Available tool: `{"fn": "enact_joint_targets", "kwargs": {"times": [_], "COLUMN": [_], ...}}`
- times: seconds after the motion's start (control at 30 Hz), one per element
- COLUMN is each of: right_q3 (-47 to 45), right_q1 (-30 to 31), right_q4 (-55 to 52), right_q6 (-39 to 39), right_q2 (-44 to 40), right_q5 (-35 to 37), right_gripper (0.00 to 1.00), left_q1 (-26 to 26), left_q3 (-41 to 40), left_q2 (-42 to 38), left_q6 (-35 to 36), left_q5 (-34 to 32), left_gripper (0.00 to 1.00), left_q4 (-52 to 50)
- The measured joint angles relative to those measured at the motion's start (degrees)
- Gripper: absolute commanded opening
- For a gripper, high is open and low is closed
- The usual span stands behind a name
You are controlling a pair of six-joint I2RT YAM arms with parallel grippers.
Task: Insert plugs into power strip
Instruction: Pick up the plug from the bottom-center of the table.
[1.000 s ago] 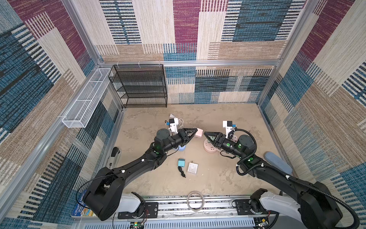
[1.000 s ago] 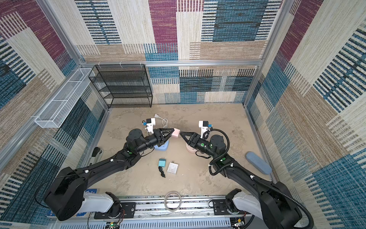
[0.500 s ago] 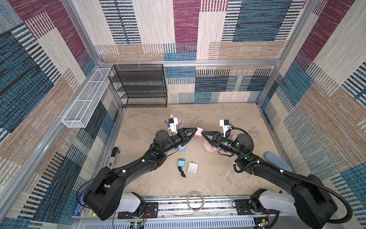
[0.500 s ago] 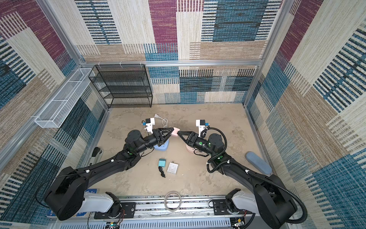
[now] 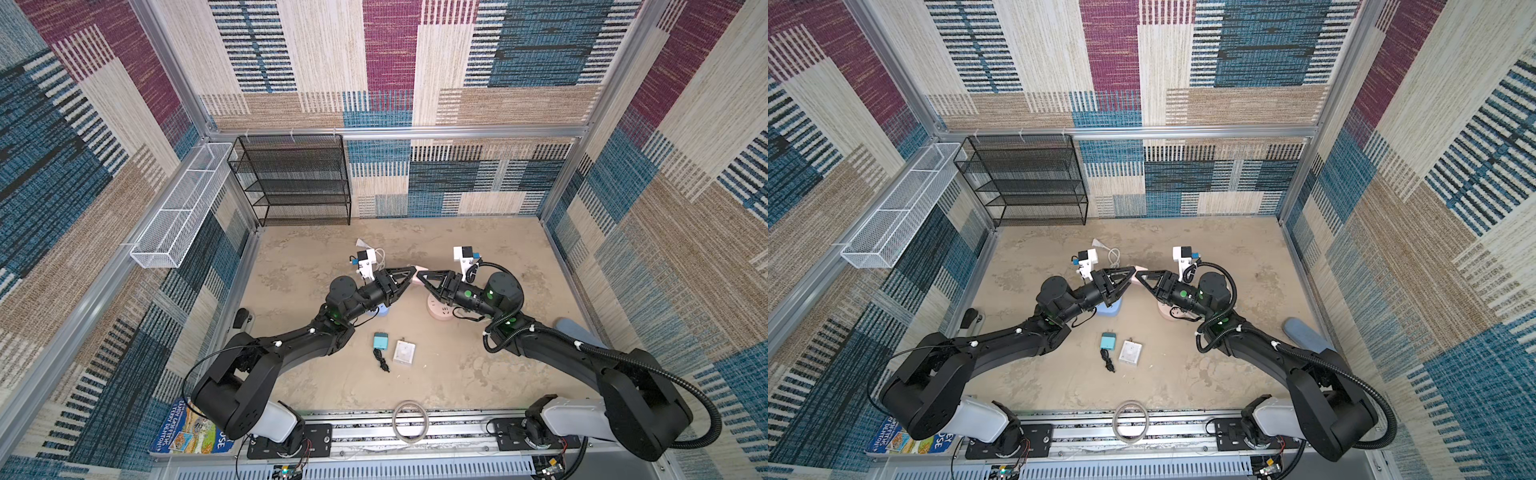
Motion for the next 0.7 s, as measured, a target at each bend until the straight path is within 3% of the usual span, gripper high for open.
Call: {"fn": "enact_joint_targets", "kwargs": {"times": [0.1,0.23,0.37,0.47,0.5,0.53,0.57,0.7], "right_q3": [0.44,1.14,2.10,2.82,3.02,3.26,3.48,4.15], "right_q1": [0.00,-0.02,0.00,0.00,0.04,0.15,0.20,-0.07], "right_q4": [-0.02,0.31,-0.59,-2.71,-3.28,-4.20,-5.60,-11.10], "right_q6": [0.28,2.91,2.84,2.34,2.03,0.31,-1.18,-4.66], "right_q2": [0.83,1.20,1.20,0.98,0.92,0.83,0.70,-0.33], "right_q5": [-0.24,-0.50,-0.85,-0.92,-0.92,-0.81,-0.37,1.27], "right_gripper": [0.31,0.02,0.00,0.00,0.00,0.00,0.00,0.00], "left_q1": [-0.11,-0.09,-0.07,0.04,0.07,0.17,0.17,1.44], "left_q3": [-0.20,-0.52,-0.52,-0.52,-0.52,-0.52,-0.55,-0.52], "left_q2": [0.87,0.98,-0.28,-1.64,-2.12,-2.67,-3.23,-5.01], "left_q6": [-0.61,-0.31,0.35,1.20,1.62,1.88,2.10,3.58], "left_q5": [0.00,-0.61,-0.85,-0.90,-0.90,-0.68,-0.24,1.25], "left_gripper": [0.00,0.00,0.04,0.44,0.61,0.87,1.00,1.00], "left_q4": [2.05,3.89,2.69,0.02,-0.90,-2.38,-4.20,-9.81]}}
